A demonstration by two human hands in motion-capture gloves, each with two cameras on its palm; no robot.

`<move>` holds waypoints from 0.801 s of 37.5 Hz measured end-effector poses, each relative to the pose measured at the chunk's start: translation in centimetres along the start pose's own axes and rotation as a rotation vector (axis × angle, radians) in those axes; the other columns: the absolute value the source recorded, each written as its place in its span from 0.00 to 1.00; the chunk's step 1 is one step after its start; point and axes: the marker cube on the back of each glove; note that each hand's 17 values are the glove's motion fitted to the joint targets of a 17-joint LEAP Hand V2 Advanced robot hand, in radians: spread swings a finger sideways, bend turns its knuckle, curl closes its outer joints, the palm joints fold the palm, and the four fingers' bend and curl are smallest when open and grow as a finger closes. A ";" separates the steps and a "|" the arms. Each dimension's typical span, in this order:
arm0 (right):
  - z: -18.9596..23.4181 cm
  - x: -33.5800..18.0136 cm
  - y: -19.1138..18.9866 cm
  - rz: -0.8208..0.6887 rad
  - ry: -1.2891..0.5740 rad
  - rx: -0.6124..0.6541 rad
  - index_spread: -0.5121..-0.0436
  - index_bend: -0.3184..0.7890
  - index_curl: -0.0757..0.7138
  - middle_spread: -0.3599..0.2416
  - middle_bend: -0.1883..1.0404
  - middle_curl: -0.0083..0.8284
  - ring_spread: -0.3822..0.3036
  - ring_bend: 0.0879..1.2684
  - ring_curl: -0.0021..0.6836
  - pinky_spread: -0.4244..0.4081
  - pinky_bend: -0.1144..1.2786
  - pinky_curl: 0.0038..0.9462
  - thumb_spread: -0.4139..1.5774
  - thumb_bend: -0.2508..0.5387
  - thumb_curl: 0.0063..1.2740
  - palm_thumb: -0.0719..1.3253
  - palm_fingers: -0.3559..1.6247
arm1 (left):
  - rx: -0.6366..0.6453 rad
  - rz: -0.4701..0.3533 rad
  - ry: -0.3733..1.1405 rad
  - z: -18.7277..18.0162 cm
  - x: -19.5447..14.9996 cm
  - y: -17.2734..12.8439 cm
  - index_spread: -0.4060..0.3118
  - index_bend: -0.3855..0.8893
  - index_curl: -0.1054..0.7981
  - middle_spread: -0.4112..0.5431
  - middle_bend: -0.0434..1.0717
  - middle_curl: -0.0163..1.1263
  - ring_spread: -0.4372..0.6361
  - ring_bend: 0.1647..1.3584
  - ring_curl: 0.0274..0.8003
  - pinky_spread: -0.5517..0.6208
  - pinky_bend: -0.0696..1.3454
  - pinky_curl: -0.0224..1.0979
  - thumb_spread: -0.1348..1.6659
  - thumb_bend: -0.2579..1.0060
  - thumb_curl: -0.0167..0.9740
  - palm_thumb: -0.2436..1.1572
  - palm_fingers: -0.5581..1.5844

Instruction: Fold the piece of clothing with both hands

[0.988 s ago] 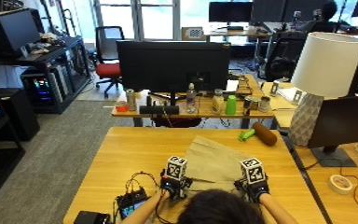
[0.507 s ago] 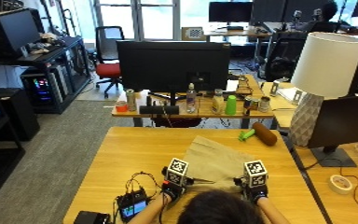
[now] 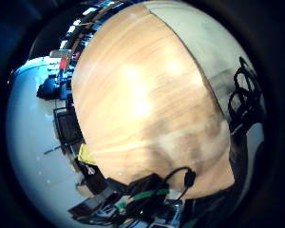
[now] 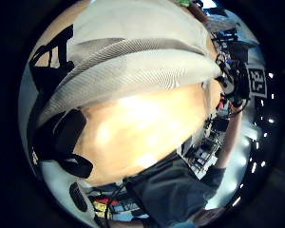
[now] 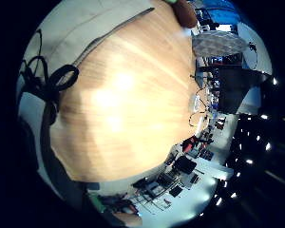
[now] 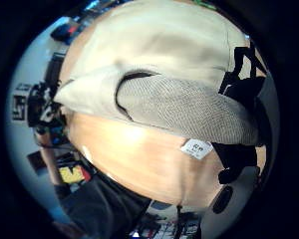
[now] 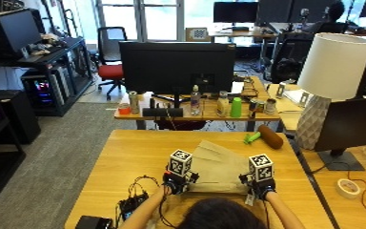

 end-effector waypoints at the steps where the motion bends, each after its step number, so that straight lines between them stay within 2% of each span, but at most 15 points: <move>1: 0.4 0.3 -0.5 -0.011 -0.012 -0.007 0.49 0.43 0.51 0.31 0.43 0.57 0.23 0.47 0.62 0.14 0.50 0.42 0.71 0.35 0.26 0.78 0.85 | 0.016 0.049 0.000 -0.3 0.0 0.0 0.11 0.45 0.60 0.08 0.32 0.40 0.06 0.25 0.46 0.04 0.50 0.37 0.71 0.19 0.31 0.62 0.88; 3: 0.2 0.5 -0.5 -0.024 -0.023 -0.011 0.49 0.43 0.52 0.30 0.43 0.57 0.23 0.47 0.62 0.13 0.51 0.42 0.71 0.34 0.26 0.78 0.85 | 0.073 0.182 0.019 -0.9 0.3 -0.4 0.11 0.45 0.60 0.08 0.32 0.41 0.06 0.26 0.46 0.04 0.50 0.37 0.70 0.19 0.30 0.62 0.88; 4: -0.2 0.6 -0.2 -0.029 -0.026 -0.010 0.49 0.44 0.52 0.30 0.43 0.57 0.23 0.47 0.62 0.13 0.51 0.42 0.71 0.34 0.26 0.78 0.85 | 0.096 0.213 0.015 -1.0 0.2 -0.8 0.11 0.45 0.60 0.07 0.32 0.41 0.06 0.26 0.47 0.04 0.50 0.37 0.71 0.19 0.30 0.62 0.88; 6: -1.3 0.5 0.7 -0.043 -0.031 -0.008 0.49 0.43 0.53 0.30 0.43 0.57 0.23 0.47 0.62 0.13 0.51 0.42 0.71 0.33 0.25 0.78 0.85 | 0.101 0.206 -0.020 -1.1 -0.5 -1.6 0.11 0.44 0.60 0.07 0.33 0.42 0.05 0.26 0.47 0.04 0.50 0.37 0.71 0.19 0.30 0.62 0.88; 7: -1.9 0.4 1.3 -0.054 -0.033 -0.006 0.49 0.43 0.53 0.30 0.44 0.57 0.23 0.47 0.62 0.12 0.51 0.42 0.71 0.32 0.25 0.79 0.85 | 0.070 0.216 -0.020 -1.1 -0.8 -1.6 0.10 0.44 0.60 0.07 0.33 0.42 0.05 0.26 0.47 0.04 0.50 0.37 0.71 0.19 0.30 0.62 0.88; 11: -4.0 0.1 3.1 -0.092 -0.023 -0.003 0.49 0.43 0.54 0.29 0.44 0.57 0.23 0.47 0.63 0.12 0.51 0.42 0.71 0.31 0.25 0.79 0.85 | -0.112 0.364 0.084 -1.7 -0.4 0.1 0.10 0.44 0.61 0.06 0.34 0.43 0.05 0.27 0.48 0.04 0.49 0.38 0.71 0.19 0.29 0.62 0.88; 17: -7.4 -0.1 5.4 -0.126 -0.023 -0.029 0.49 0.43 0.55 0.28 0.45 0.58 0.23 0.48 0.63 0.12 0.51 0.43 0.71 0.30 0.25 0.80 0.85 | -0.165 0.443 0.157 -4.4 -1.1 2.1 0.10 0.44 0.61 0.05 0.36 0.44 0.04 0.27 0.49 0.04 0.49 0.38 0.71 0.19 0.29 0.62 0.87; 22: -8.7 0.9 4.1 -0.075 -0.021 -0.073 0.49 0.42 0.55 0.28 0.45 0.58 0.22 0.48 0.63 0.12 0.52 0.43 0.71 0.30 0.24 0.79 0.84 | -0.130 0.398 0.183 -7.2 -1.6 1.1 0.10 0.44 0.61 0.05 0.37 0.44 0.05 0.27 0.49 0.04 0.49 0.38 0.72 0.19 0.29 0.63 0.87; 30: -7.6 3.0 -1.7 0.051 -0.013 -0.199 0.49 0.39 0.53 0.28 0.46 0.58 0.21 0.49 0.64 0.11 0.53 0.43 0.72 0.30 0.23 0.79 0.82 | -0.060 0.181 0.097 -9.5 -1.6 -6.0 0.11 0.44 0.62 0.05 0.39 0.45 0.05 0.27 0.50 0.05 0.47 0.37 0.74 0.20 0.29 0.65 0.86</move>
